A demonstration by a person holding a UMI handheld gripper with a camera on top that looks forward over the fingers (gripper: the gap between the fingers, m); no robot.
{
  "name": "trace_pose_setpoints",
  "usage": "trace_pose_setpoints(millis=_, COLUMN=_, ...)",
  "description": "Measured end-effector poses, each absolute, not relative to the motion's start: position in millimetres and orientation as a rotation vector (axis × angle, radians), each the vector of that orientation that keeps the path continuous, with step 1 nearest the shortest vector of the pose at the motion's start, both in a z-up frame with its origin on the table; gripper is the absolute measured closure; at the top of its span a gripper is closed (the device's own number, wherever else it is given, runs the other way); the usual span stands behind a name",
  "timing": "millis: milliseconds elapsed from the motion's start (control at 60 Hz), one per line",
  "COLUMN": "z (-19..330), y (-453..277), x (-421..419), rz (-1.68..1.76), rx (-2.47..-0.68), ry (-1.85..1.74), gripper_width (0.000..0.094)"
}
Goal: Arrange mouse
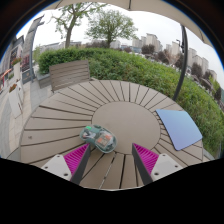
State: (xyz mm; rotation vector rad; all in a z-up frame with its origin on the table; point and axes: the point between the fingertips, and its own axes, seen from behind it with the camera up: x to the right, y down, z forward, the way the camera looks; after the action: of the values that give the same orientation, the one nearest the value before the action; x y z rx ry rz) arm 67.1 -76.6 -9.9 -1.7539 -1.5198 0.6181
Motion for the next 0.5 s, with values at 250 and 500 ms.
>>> trace_pose_setpoints(millis=250, z=-14, y=-60, x=14, rz=0.682, rx=-1.788, ry=-1.529, gripper_width=0.0068)
trace_pose_setpoints(millis=500, z=-18, y=-48, x=-16, rz=0.697, rx=-1.83, ry=-1.533, gripper_width=0.0201)
